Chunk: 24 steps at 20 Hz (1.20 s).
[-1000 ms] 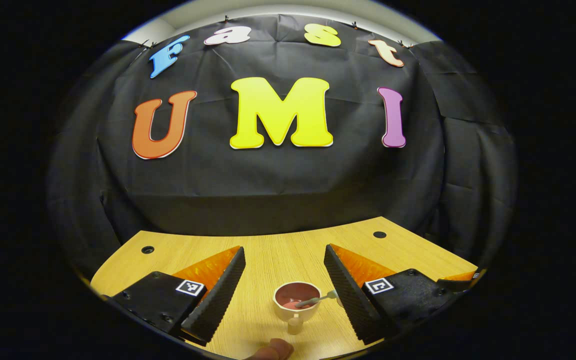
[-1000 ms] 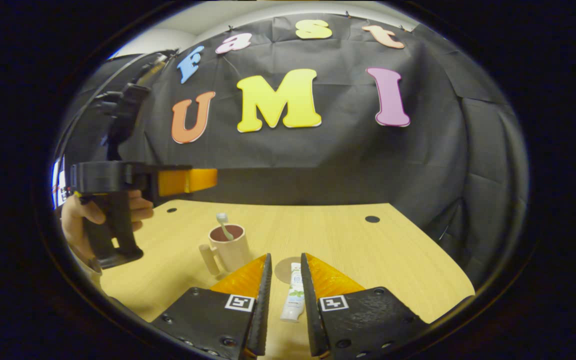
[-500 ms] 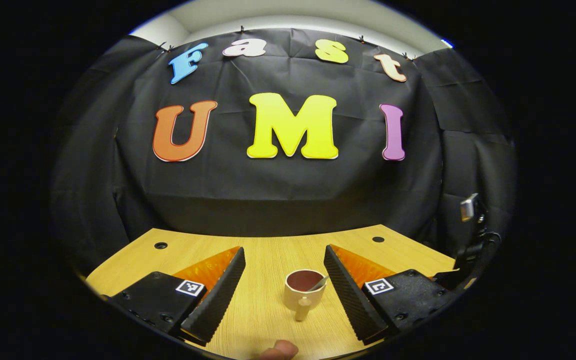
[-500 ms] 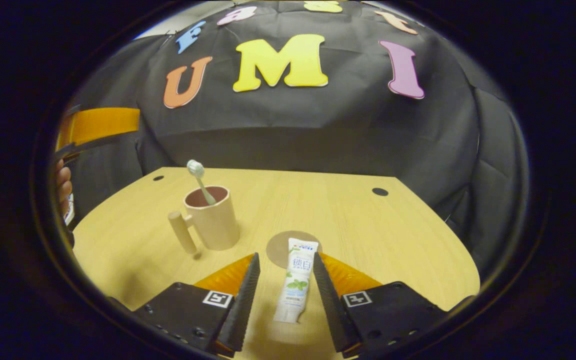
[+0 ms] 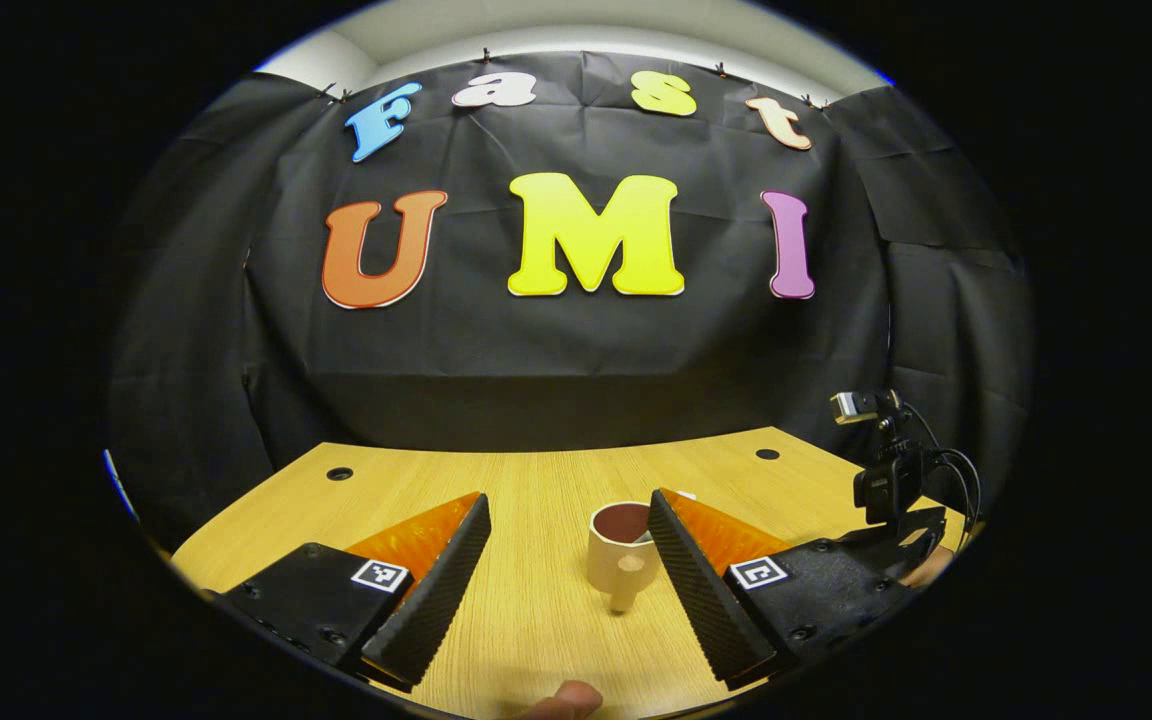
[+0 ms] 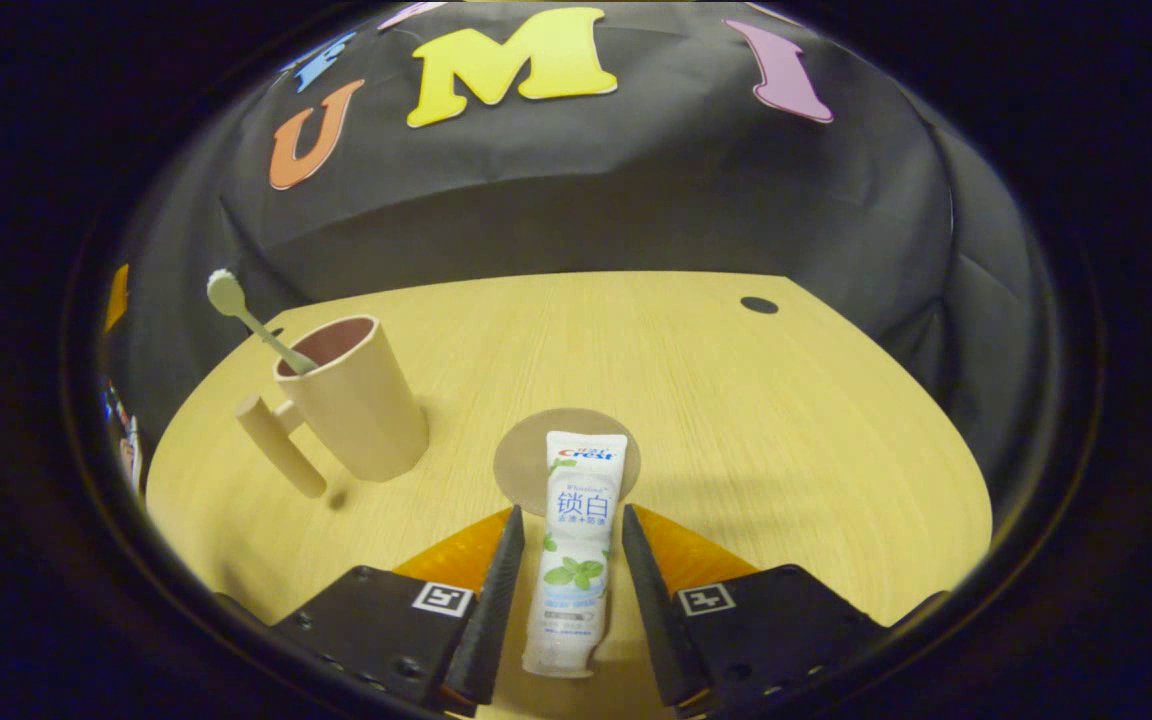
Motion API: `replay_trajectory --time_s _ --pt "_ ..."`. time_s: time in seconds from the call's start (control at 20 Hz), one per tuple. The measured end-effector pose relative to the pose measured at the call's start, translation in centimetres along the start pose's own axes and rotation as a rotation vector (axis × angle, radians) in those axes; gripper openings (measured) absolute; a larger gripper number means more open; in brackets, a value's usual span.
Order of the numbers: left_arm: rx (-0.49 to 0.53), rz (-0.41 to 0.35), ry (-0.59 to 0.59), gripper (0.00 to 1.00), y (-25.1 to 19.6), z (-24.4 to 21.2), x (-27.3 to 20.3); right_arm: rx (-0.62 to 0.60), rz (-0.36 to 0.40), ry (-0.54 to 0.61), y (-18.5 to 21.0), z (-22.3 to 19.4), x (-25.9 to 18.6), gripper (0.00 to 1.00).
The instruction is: Put the toothbrush and toothpaste on the desktop into the cup, then pick up the cup and place it on the coaster on the desktop.
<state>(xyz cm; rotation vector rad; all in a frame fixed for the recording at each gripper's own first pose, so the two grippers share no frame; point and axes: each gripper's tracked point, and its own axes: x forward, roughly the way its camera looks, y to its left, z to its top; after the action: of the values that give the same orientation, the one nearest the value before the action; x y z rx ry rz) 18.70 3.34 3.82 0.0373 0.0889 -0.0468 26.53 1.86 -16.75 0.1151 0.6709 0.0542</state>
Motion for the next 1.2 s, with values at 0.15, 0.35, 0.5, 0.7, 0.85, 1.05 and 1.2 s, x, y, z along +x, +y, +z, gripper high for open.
replay_trajectory --time_s 0.15,0.35,0.5,0.7,0.85,1.05,1.2 --pt "-0.004 0.011 0.015 1.0 0.5 -0.8 0.0 0.034 0.002 0.032 -0.5 -0.7 0.6 0.52" --pt "-0.023 0.008 0.026 1.0 0.9 -1.5 -0.3 0.054 0.017 0.006 0.0 -0.2 0.1 0.39" --pt "-0.03 0.005 0.031 1.0 1.1 -1.9 -0.5 0.042 0.03 -0.078 1.1 1.5 -2.0 0.33" --pt "-0.025 0.006 0.038 1.0 1.7 -2.6 -0.7 0.029 0.069 -0.212 3.6 4.7 -5.0 0.33" --pt "-0.033 0.007 0.048 1.0 2.2 -3.1 -0.5 0.002 0.098 -0.307 5.7 7.1 -7.0 0.33" --pt "-0.048 0.02 0.065 1.0 3.2 -4.1 -0.4 -0.072 0.104 -0.41 8.1 10.1 -9.2 0.33" --pt "-0.065 0.017 0.073 1.0 3.6 -4.5 -0.3 -0.094 0.124 -0.455 9.6 12.1 -10.5 0.33"
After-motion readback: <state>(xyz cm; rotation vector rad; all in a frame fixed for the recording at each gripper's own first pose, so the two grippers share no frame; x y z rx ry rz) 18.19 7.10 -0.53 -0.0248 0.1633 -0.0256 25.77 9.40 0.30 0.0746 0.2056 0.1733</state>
